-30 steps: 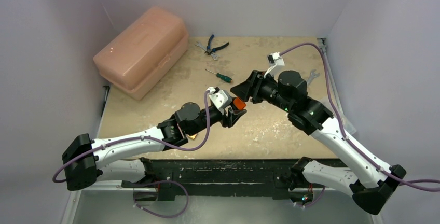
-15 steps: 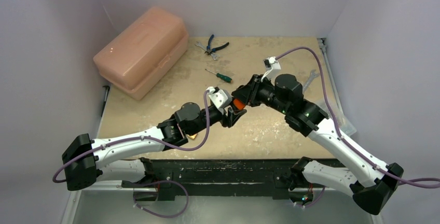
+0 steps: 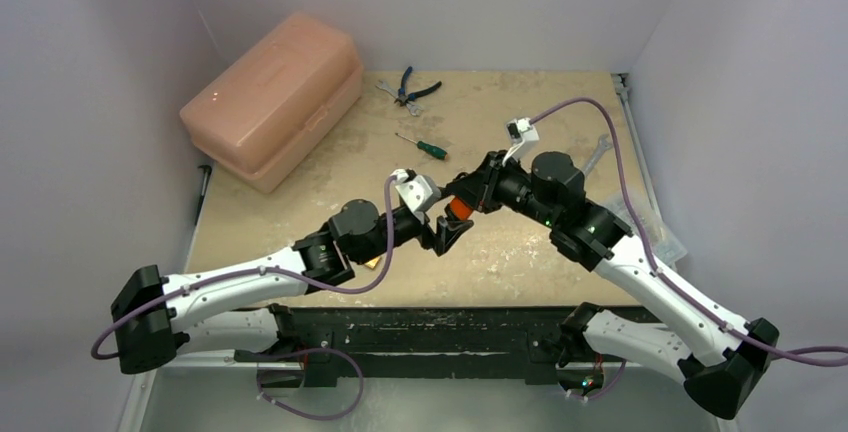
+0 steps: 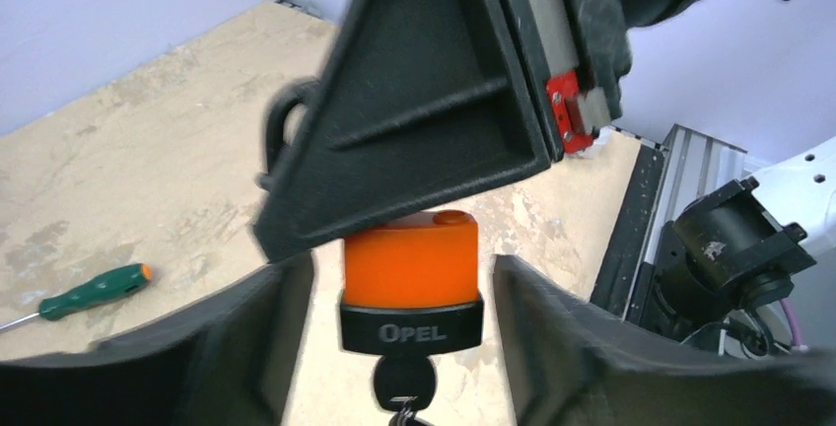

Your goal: Unlock with the key

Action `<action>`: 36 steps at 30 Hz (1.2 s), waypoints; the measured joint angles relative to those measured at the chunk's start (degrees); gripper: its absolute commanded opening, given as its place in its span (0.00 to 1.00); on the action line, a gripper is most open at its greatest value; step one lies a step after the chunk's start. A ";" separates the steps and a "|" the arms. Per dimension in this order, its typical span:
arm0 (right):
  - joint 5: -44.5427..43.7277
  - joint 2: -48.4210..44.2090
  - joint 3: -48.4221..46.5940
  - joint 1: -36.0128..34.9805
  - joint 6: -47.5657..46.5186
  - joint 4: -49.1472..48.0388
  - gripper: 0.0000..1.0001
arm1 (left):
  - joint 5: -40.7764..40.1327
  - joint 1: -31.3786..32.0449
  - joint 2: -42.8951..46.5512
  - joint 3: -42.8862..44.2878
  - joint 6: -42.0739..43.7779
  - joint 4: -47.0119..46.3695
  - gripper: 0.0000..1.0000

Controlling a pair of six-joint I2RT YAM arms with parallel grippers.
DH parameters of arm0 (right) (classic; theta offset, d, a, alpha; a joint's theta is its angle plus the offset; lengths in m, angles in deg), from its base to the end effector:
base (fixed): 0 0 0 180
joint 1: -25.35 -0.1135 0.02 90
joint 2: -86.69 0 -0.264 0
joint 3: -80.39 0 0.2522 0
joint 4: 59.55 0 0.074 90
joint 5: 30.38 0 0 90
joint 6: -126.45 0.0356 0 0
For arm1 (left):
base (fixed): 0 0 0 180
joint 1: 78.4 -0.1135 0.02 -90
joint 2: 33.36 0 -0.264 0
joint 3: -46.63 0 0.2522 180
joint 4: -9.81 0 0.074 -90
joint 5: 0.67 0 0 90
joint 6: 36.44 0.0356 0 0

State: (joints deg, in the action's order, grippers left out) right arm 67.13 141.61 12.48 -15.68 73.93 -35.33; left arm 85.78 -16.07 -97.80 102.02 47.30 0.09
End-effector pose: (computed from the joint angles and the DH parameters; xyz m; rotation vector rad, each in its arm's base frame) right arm 0.1638 0.1487 0.3649 -0.1612 1.8958 1.0835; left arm 0.1249 -0.2334 0.3133 0.7206 1.4620 -0.8870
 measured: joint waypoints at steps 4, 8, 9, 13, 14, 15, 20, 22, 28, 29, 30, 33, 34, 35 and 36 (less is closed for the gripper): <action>-0.98 -0.83 2.21 -0.02 -1.44 1.57 0.00 | -1.62 -0.02 4.74 0.00 -0.22 4.02 0.96; -2.47 -1.05 4.55 0.11 -2.03 2.40 0.00 | -4.17 -0.04 7.87 1.81 -0.66 10.80 0.99; -2.78 -1.05 5.11 0.13 -2.14 2.47 0.00 | -4.79 -0.04 7.91 2.60 -0.68 12.52 0.99; -4.00 -0.96 6.84 0.31 -2.71 2.40 0.00 | -8.13 -0.04 8.46 6.16 -0.24 23.08 0.99; -4.17 -0.87 7.19 0.42 -3.02 2.38 0.00 | -9.05 -0.04 9.05 6.51 0.04 25.22 0.99; -4.37 -0.72 7.52 0.61 -3.23 2.32 0.00 | -10.03 -0.04 9.86 6.56 0.50 26.93 0.99; -4.81 1.75 9.18 2.97 -4.83 0.55 0.00 | -17.51 -0.07 13.90 4.22 3.13 29.92 0.99; -4.83 3.63 9.86 4.50 -5.44 -0.31 0.00 | -19.76 -0.20 13.79 2.21 4.17 29.79 0.99; -4.07 10.08 10.62 7.37 -6.71 -4.09 0.00 | -26.69 -0.44 6.88 -0.50 7.91 32.30 0.99; -3.43 11.23 10.64 7.82 -6.88 -5.05 0.00 | -27.41 -0.44 6.64 -0.85 8.35 32.68 0.99; -2.84 12.33 10.67 8.24 -7.02 -6.01 0.00 | -28.26 -0.44 6.73 -1.11 8.72 32.94 0.99; -0.13 15.32 10.93 10.25 -7.32 -9.27 0.00 | -30.29 -0.46 7.50 -1.31 9.18 32.87 0.99; 1.03 16.39 11.26 11.23 -7.54 -10.91 0.00 | -30.88 -0.44 7.98 -1.46 9.40 32.65 0.98; 1.77 17.31 11.63 12.20 -7.69 -12.28 0.00 | -31.47 -0.44 8.46 -1.66 9.55 32.41 0.99; 2.60 18.18 12.13 13.14 -7.89 -13.62 0.00 | -31.91 -0.44 8.83 -1.92 9.75 32.17 0.99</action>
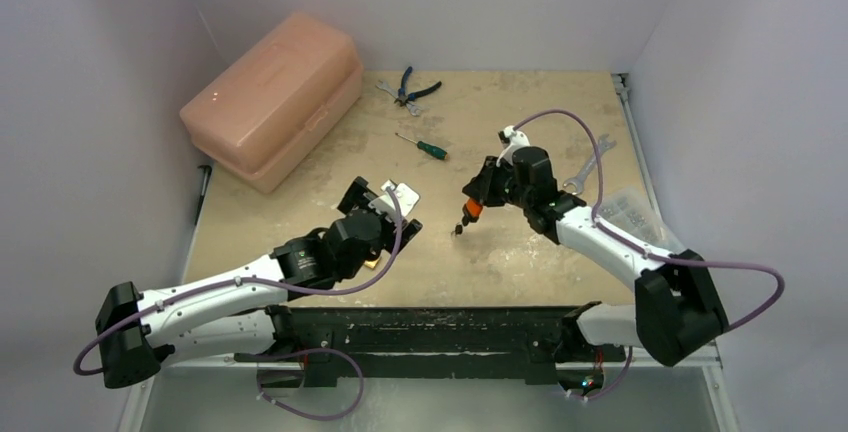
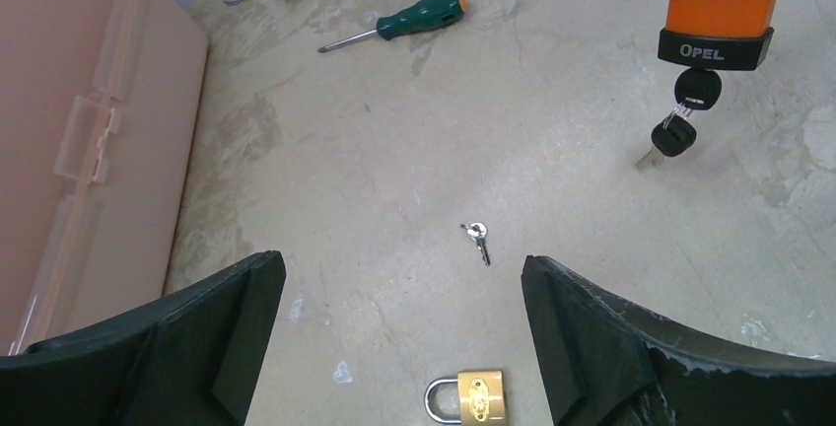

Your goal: Unlock with the key

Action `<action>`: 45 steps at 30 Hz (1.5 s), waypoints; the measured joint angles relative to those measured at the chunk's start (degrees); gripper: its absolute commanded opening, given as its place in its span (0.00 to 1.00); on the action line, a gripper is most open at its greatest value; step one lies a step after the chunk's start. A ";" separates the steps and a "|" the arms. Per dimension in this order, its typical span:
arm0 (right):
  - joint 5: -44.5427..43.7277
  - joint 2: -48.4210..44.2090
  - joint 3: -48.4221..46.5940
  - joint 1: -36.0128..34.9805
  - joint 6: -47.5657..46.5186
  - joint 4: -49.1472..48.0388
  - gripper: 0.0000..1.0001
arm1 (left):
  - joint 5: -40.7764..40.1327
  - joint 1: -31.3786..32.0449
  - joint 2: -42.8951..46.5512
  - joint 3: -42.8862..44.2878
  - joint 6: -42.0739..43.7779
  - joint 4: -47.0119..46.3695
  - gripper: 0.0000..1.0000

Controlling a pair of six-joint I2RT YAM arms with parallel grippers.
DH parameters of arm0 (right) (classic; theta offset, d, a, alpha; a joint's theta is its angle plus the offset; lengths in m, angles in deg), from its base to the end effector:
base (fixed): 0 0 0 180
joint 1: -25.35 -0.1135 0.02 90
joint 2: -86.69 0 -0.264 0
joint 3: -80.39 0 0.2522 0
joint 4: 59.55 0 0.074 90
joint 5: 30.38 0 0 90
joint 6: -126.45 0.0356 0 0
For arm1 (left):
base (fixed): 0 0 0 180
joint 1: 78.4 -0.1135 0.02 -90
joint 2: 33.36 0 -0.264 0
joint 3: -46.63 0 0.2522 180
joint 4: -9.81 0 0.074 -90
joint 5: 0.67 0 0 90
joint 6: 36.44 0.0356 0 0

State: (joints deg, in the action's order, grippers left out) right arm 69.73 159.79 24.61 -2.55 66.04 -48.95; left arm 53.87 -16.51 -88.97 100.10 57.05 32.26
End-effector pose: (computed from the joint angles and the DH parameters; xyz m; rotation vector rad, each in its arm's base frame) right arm 0.2449 0.1367 0.2400 -0.0825 2.1466 0.7872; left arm 0.1203 -0.1813 0.2791 0.6898 1.7887 -0.0642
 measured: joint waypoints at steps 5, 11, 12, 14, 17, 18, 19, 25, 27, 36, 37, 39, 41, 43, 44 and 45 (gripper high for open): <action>2.56 4.52 1.97 3.26 -1.14 -7.19 0.00 | -1.49 0.00 -0.17 -0.28 0.68 -0.09 0.98; 6.14 9.75 4.42 7.28 -1.36 -14.71 0.00 | -2.14 -0.02 0.13 -0.81 0.70 -0.55 0.98; 6.58 10.34 4.87 8.44 -1.36 -15.69 0.00 | -2.19 -0.02 0.61 -1.20 0.70 -0.61 0.98; 7.72 11.85 5.31 10.71 -1.27 -17.49 0.00 | -2.25 0.00 1.38 -1.66 0.70 -0.63 0.99; 9.49 15.21 5.38 13.22 -0.94 -21.33 0.00 | -2.27 -0.02 1.97 -1.88 0.70 -0.83 0.99; 10.01 16.50 5.38 13.66 -0.85 -22.43 0.00 | -2.25 0.00 2.08 -1.90 0.70 -0.87 0.99; 10.51 17.70 5.38 13.86 -0.68 -23.28 0.00 | -2.23 -0.02 2.12 -1.90 0.70 -0.87 0.98; 10.93 21.55 5.33 13.77 0.61 -25.81 0.31 | -2.19 0.00 2.51 -1.95 0.68 -0.87 0.98; 10.25 22.23 5.14 13.77 0.72 -26.01 0.58 | -2.21 -0.02 2.75 -1.95 0.66 -0.90 0.98; 3.06 21.11 3.50 13.66 1.46 -20.55 0.99 | -2.23 0.00 2.91 -1.95 0.63 -0.92 0.99; 2.54 20.72 3.50 13.66 1.44 -19.87 0.99 | -2.23 0.00 2.91 -1.95 0.63 -0.92 0.99; 0.17 19.10 3.45 13.66 1.46 -16.81 0.99 | -2.23 0.00 2.91 -1.95 0.63 -0.92 0.99; -2.25 17.16 3.30 13.66 1.44 -13.68 0.99 | -2.23 0.00 2.91 -1.95 0.63 -0.92 0.98; -5.40 15.47 2.58 13.64 0.81 -10.47 0.99 | -2.25 0.00 2.91 -1.97 0.63 -0.92 0.98; -6.80 14.73 2.14 13.46 0.42 -9.22 0.99 | -2.29 -0.02 2.91 -1.97 0.63 -0.92 0.98; -7.87 14.10 1.77 13.35 0.11 -8.15 0.98 | -2.40 -0.02 2.91 -1.97 0.66 -0.92 0.99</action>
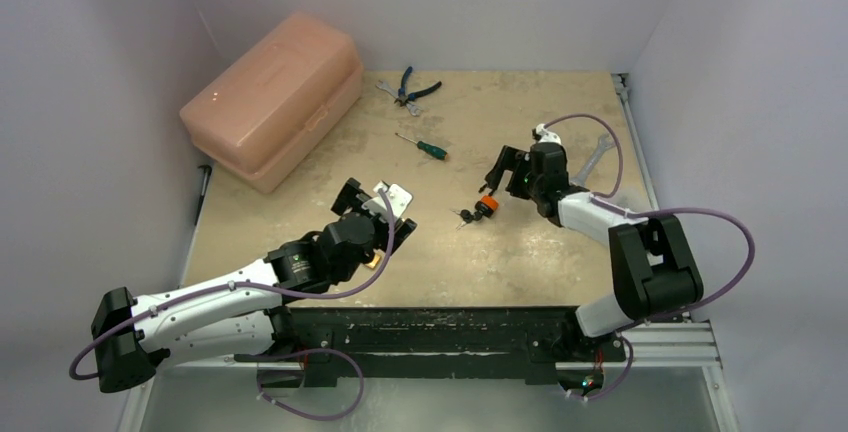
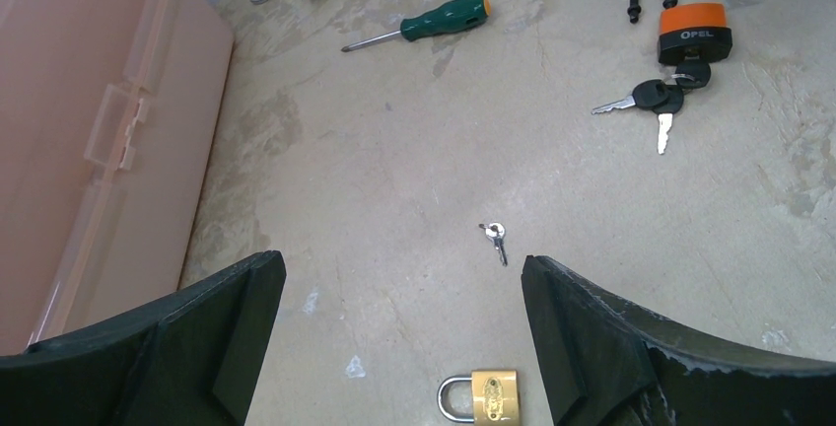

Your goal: Unlock with the key

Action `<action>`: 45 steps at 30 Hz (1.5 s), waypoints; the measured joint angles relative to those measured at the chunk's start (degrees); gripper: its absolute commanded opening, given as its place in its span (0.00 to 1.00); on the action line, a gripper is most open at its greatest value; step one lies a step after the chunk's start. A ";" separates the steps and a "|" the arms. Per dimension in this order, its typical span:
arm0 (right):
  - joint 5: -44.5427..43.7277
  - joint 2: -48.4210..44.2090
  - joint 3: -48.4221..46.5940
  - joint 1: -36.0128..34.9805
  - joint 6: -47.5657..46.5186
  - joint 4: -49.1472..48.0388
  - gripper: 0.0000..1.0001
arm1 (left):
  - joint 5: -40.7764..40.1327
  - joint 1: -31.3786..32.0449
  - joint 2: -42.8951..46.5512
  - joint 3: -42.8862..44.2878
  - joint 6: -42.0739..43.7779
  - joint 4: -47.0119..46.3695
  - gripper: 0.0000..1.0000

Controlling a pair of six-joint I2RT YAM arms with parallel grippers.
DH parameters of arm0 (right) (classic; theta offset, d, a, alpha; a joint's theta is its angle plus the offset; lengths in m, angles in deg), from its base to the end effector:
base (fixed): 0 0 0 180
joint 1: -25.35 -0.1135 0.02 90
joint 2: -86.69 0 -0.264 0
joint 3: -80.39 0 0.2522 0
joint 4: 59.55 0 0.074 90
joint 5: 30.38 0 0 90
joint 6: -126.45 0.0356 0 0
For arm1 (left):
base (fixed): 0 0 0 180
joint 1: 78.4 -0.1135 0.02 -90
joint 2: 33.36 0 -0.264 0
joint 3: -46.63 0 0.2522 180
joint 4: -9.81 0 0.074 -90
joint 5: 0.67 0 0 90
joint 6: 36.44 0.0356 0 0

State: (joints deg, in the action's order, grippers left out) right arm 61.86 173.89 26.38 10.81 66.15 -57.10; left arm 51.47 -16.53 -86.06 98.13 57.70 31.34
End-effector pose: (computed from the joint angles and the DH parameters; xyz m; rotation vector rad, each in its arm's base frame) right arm 0.2970 0.0785 0.1753 0.2723 2.2163 0.4722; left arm 0.1166 -0.1717 0.2788 0.6480 1.7658 -0.0382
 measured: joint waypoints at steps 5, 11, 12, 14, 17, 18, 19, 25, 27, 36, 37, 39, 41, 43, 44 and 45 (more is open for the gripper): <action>-4.42 -2.78 -2.21 -2.36 -2.01 4.92 0.95 | -2.01 -0.24 0.00 0.02 -0.04 0.00 0.97; -10.34 -4.09 -5.49 -8.70 -3.28 11.30 0.95 | -5.79 -2.38 -0.33 0.90 -2.23 0.74 0.94; -11.06 -4.09 -6.25 -10.10 -3.32 12.44 0.95 | -6.36 -2.99 -0.55 1.44 -3.08 1.09 0.93; -12.04 -4.15 -7.50 -12.57 -3.28 14.10 0.96 | -7.43 -4.26 -0.92 2.47 -4.44 1.38 0.92; -12.90 -4.81 -7.96 -16.35 -3.17 15.06 0.97 | -8.66 -6.14 -0.96 3.34 -6.01 1.81 0.91; -13.81 -5.11 -8.04 -18.23 -3.34 15.45 0.97 | -9.05 -6.91 -0.98 3.52 -6.60 1.86 0.90; -14.40 -5.16 -8.28 -20.13 -3.56 15.74 0.97 | -9.51 -7.91 -0.98 3.78 -7.19 2.27 0.90; -14.53 -5.07 -9.38 -30.82 -7.10 15.30 0.96 | -11.63 -11.82 -0.96 5.31 -9.86 3.96 0.87; -14.56 -4.70 -9.68 -33.66 -8.28 14.73 0.97 | -12.11 -12.63 -0.76 5.77 -10.78 4.37 0.86; -15.15 4.96 -15.26 -48.26 -14.27 12.00 0.98 | -14.03 -14.82 2.12 6.56 -13.51 5.62 0.85; -14.99 6.19 -15.58 -49.62 -14.80 11.56 0.98 | -14.05 -14.99 2.49 6.64 -13.66 5.66 0.84; -14.71 8.07 -15.91 -51.69 -15.63 10.88 0.97 | -14.05 -15.12 2.93 6.73 -14.08 5.73 0.84; -14.47 9.57 -16.17 -52.85 -16.11 10.10 0.95 | -14.03 -15.28 3.15 6.88 -14.29 5.92 0.83; -13.66 11.10 -16.50 -53.07 -16.79 9.20 0.91 | -14.01 -15.41 3.30 7.02 -14.67 6.34 0.83; -13.14 11.80 -16.72 -53.00 -17.14 9.03 0.89 | -14.01 -15.47 3.34 7.04 -14.71 6.54 0.83; -12.76 12.55 -17.18 -53.00 -17.53 9.05 0.88 | -14.01 -15.52 3.34 7.06 -14.75 6.62 0.83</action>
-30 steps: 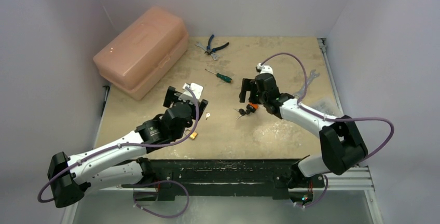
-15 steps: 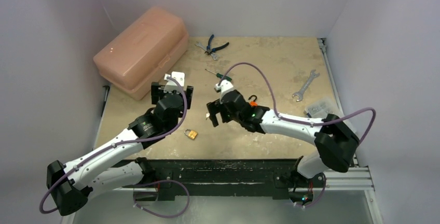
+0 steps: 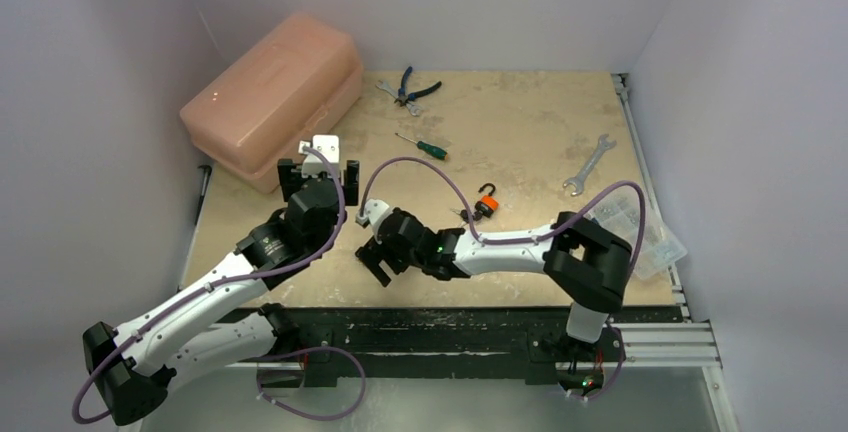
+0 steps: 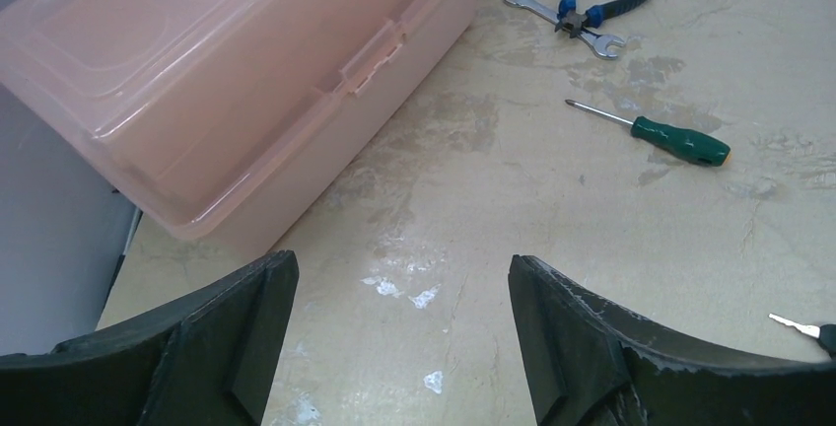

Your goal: Unlock with the key

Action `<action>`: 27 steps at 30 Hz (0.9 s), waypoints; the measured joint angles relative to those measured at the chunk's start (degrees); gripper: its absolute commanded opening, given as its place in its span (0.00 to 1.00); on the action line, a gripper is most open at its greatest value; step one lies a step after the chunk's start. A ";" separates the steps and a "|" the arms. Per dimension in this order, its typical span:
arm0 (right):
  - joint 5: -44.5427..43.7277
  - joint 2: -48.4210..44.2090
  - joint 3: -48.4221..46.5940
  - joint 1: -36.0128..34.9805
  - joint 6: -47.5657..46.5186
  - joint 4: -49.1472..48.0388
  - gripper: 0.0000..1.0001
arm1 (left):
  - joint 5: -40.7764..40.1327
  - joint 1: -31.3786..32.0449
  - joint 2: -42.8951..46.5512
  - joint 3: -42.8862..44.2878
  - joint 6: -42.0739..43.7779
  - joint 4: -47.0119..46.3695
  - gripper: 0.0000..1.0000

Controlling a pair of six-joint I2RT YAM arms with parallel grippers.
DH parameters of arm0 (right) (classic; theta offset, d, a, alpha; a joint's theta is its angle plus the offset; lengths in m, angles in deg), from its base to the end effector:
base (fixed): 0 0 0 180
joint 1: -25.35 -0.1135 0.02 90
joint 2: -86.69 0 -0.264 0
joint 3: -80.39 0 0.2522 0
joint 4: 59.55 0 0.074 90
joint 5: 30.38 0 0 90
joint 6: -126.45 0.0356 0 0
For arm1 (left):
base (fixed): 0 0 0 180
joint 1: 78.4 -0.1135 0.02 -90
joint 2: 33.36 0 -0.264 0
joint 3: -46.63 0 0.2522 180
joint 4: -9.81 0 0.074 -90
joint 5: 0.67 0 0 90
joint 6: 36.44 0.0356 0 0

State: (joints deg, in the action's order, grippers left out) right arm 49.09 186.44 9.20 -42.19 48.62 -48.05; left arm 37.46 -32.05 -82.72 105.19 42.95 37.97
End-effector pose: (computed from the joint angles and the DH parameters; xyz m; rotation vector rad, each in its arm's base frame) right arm 0.1472 0.3391 0.1830 -0.9852 2.0911 0.5258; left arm 0.1499 -0.1165 0.3230 -0.0395 1.7746 0.1460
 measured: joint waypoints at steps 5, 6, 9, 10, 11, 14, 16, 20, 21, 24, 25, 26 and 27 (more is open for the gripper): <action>1.46 3.80 -3.23 -0.59 -1.70 -0.37 0.83 | -0.02 -0.22 0.02 0.00 -0.33 0.39 0.80; 1.55 4.11 -3.43 -0.72 -1.86 -0.48 0.82 | -0.07 -0.28 0.02 0.00 -0.33 0.50 0.79; 1.86 5.35 -3.98 -1.05 -2.23 -0.98 0.78 | -0.17 -0.61 0.13 0.00 -0.33 0.85 0.78; 2.12 5.97 -4.33 -1.07 -2.38 -1.16 0.77 | -0.31 -0.63 0.20 0.00 -0.33 1.01 0.78; 2.27 6.64 -4.70 -1.09 -2.47 -1.36 0.76 | -0.44 -0.66 0.26 0.00 -0.33 1.18 0.78; 2.40 8.00 -5.38 -1.09 -2.89 -1.73 0.73 | -0.92 -0.98 0.44 0.00 -0.31 1.22 0.77; 2.54 8.74 -5.55 -1.14 -3.06 -1.70 0.69 | -0.96 -0.98 0.68 0.00 -0.35 1.16 0.77; 2.47 10.03 -5.77 -1.27 -3.74 -1.95 0.64 | -0.81 -0.96 1.49 0.00 -0.39 1.11 0.76; 2.45 10.14 -5.88 -1.36 -3.82 -1.92 0.63 | -0.81 -0.96 1.66 0.00 -0.39 1.09 0.76; 2.40 10.38 -6.05 -1.46 -4.04 -2.05 0.55 | -0.81 -0.98 2.05 0.00 -0.39 1.07 0.76; 2.43 10.47 -6.14 -1.49 -4.13 -2.08 0.52 | -0.81 -0.98 2.14 0.00 -0.39 1.05 0.76; 2.45 10.49 -6.19 -1.51 -4.28 -2.08 0.48 | -0.79 -1.03 2.14 0.00 -0.39 1.01 0.76; 2.49 10.54 -6.21 -1.53 -4.33 -2.10 0.45 | -0.76 -1.03 2.14 0.00 -0.39 0.98 0.76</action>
State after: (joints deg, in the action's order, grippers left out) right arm 51.58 196.97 3.00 -43.72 44.29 -50.15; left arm 36.69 -33.08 -80.58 105.19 42.55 38.95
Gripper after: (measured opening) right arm 0.538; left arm 0.760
